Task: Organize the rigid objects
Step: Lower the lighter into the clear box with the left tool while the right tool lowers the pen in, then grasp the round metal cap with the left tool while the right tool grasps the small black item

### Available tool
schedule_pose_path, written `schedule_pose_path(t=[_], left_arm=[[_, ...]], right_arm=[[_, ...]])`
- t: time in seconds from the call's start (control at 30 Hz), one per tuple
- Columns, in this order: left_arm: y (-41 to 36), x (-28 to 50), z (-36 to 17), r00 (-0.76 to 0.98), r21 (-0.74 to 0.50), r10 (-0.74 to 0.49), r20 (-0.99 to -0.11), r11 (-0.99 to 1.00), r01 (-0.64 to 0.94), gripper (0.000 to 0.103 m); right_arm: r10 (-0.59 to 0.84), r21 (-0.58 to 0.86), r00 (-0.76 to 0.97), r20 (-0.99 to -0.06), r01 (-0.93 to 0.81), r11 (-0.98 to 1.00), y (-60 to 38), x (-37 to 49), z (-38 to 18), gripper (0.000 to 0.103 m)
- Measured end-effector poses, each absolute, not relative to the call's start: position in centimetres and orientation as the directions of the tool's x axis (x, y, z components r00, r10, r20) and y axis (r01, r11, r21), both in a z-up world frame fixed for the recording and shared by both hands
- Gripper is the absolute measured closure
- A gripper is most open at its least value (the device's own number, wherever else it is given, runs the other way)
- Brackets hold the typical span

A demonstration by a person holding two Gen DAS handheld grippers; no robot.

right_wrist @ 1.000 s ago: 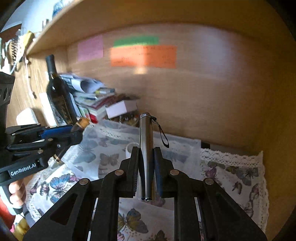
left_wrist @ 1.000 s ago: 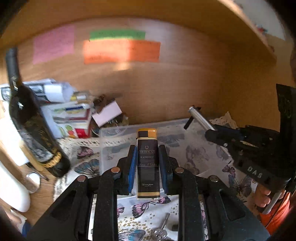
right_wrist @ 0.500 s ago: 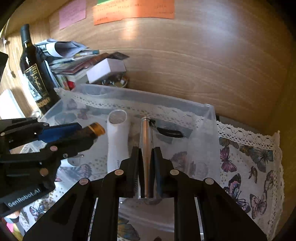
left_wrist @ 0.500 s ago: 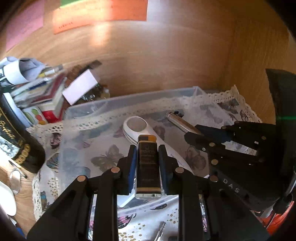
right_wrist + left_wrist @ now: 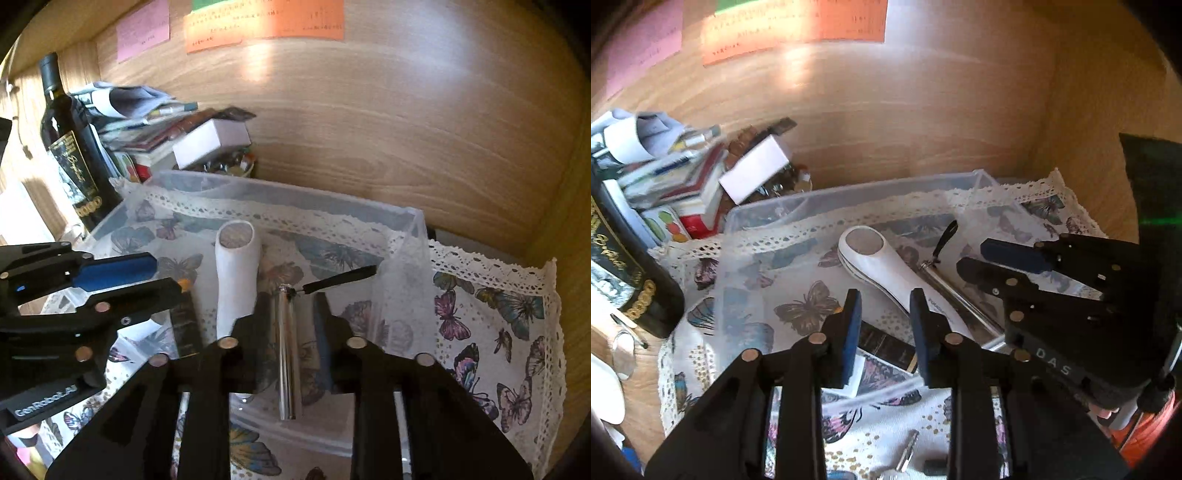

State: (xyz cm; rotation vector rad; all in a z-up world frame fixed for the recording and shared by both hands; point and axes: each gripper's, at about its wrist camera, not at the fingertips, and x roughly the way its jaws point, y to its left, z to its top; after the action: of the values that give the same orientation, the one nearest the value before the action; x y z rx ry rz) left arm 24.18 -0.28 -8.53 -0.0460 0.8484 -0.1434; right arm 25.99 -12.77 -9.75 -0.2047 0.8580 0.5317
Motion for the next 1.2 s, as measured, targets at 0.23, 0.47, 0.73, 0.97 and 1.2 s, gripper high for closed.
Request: schedule_pose_path(t=[0.23,0.47,0.73,0.97,1.2], left_arm=[[0.9,20.6,-5.2,0.724,-0.096,-0.144,-0.674,0.990,0.107,0.050],[2.3,16.2,-3.9,0.764,-0.064,-0.114,-0.635,0.993,0.095,0.033],[3.6,12.8,-6.9,0.724,-0.064,-0.098,-0.683,0.995,0.074,0.028],[4.2,9.9,-9.5,0.693,-0.063,-0.093,-0.714,0.996,0.069,0.028],[3.0,8.3,-10.9,0.675,-0.095,-0.138,-0.724,0.990,0.101,0.028]], right_arm=[[0.393,0.008,0.611,-0.687,-0.535,0.845,-13.5,22.8,-6.0,0.066],[0.417,-0.040,0.636,-0.649,-0.576,0.817,-13.6,18.5,-4.6,0.066],[0.448,-0.025,0.543,-0.710,-0.655,0.755,-12.3,15.0,-7.7,0.057],[0.431,0.007,0.424,-0.797,-0.706,0.708,-10.7,13.6,-11.5,0.057],[0.416,0.042,0.341,-0.843,-0.730,0.683,-9.7,14.0,-13.5,0.063]])
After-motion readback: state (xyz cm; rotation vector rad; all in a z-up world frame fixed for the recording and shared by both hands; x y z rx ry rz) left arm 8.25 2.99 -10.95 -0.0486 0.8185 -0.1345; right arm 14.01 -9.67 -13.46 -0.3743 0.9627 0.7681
